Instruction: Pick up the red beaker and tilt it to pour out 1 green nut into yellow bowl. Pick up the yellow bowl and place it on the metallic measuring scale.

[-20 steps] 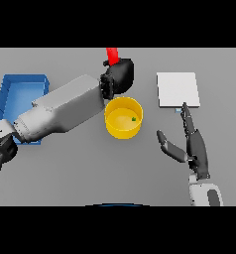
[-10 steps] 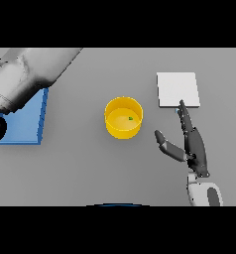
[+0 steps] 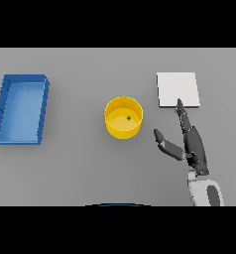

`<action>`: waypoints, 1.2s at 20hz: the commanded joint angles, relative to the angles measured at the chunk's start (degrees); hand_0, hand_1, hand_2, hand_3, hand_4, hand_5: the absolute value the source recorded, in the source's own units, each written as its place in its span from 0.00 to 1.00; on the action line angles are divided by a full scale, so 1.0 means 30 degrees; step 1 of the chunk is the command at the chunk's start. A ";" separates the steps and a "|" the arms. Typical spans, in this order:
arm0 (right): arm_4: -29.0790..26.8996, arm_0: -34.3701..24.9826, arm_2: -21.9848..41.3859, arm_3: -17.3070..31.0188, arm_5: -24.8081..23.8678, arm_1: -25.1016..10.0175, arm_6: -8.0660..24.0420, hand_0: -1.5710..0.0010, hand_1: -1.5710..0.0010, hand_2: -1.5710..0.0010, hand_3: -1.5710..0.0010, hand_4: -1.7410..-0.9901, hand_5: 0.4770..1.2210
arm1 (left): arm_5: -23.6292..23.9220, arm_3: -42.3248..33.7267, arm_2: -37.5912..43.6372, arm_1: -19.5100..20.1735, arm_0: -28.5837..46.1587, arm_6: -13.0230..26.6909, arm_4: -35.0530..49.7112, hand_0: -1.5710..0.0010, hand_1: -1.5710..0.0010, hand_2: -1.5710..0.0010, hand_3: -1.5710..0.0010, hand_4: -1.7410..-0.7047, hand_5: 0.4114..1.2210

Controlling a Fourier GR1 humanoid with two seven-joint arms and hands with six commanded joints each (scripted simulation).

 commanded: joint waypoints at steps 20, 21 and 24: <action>-0.0387 0.0106 -0.0095 0.0026 0.0492 -0.0426 -0.0470 1.00 1.00 1.00 1.00 0.77 0.26 | 0.6723 -1.3347 0.4968 -0.1809 1.7460 0.8618 0.7887 0.00 0.00 0.00 0.00 0.00 0.71; -0.0317 -0.0037 -0.0095 0.0207 0.0465 -0.0406 -0.0105 1.00 1.00 1.00 1.00 0.78 0.26 | 0.6800 -1.3514 0.4991 -0.1905 1.7552 0.9063 0.7930 0.00 0.00 0.00 0.00 0.00 0.63; -0.0268 0.0120 -0.0007 0.0229 0.0442 -0.0311 -0.0303 1.00 1.00 1.00 1.00 0.78 0.26 | 0.5274 -1.4947 0.4830 -0.1546 1.8171 0.9229 0.8566 0.07 0.14 0.19 0.16 0.36 0.45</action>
